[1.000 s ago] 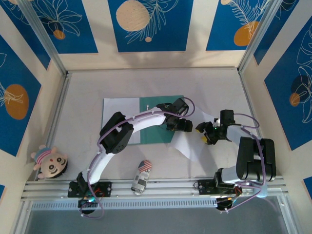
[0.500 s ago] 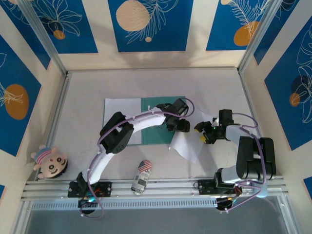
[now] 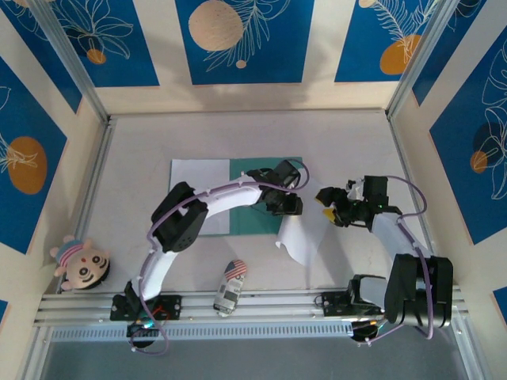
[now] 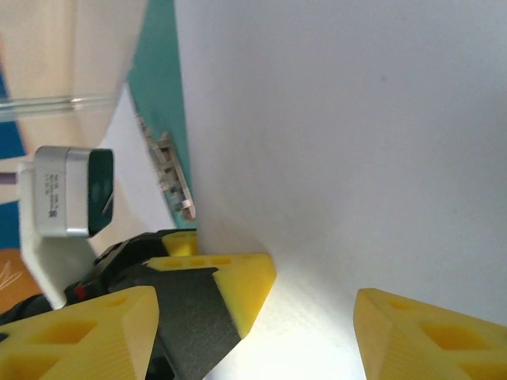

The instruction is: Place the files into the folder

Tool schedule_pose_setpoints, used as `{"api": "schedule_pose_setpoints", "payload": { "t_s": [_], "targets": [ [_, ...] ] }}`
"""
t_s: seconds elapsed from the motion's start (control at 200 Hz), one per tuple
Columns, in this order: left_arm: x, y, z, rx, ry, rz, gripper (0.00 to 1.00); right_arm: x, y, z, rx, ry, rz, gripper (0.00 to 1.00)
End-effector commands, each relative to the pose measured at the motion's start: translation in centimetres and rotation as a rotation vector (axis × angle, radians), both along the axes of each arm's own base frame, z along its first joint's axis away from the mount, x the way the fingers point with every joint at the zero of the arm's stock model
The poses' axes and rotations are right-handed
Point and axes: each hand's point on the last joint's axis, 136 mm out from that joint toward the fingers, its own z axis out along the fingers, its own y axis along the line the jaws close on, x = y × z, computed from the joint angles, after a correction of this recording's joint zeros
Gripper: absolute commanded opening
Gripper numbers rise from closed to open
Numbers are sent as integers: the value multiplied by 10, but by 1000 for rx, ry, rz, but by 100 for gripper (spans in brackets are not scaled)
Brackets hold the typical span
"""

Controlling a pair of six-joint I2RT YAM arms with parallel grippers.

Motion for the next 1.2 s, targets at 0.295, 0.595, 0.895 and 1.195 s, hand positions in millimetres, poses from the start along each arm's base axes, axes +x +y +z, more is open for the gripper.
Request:
{"api": "schedule_pose_setpoints", "payload": {
  "t_s": [0.295, 0.595, 0.895, 1.195],
  "targets": [
    [4, 31, 65, -147, -15, 82, 37, -13, 25, 58, 275, -183, 141, 72],
    [1, 56, 114, -248, -55, 101, 35, -20, 35, 91, 409, -228, 208, 73],
    [-8, 89, 183, -352, -136, 131, 35, -31, 41, 138, 422, -374, 235, 79],
    [-35, 100, 263, -502, -236, 47, 35, -44, 53, 187, 321, -573, 198, 85]
  ]
}}
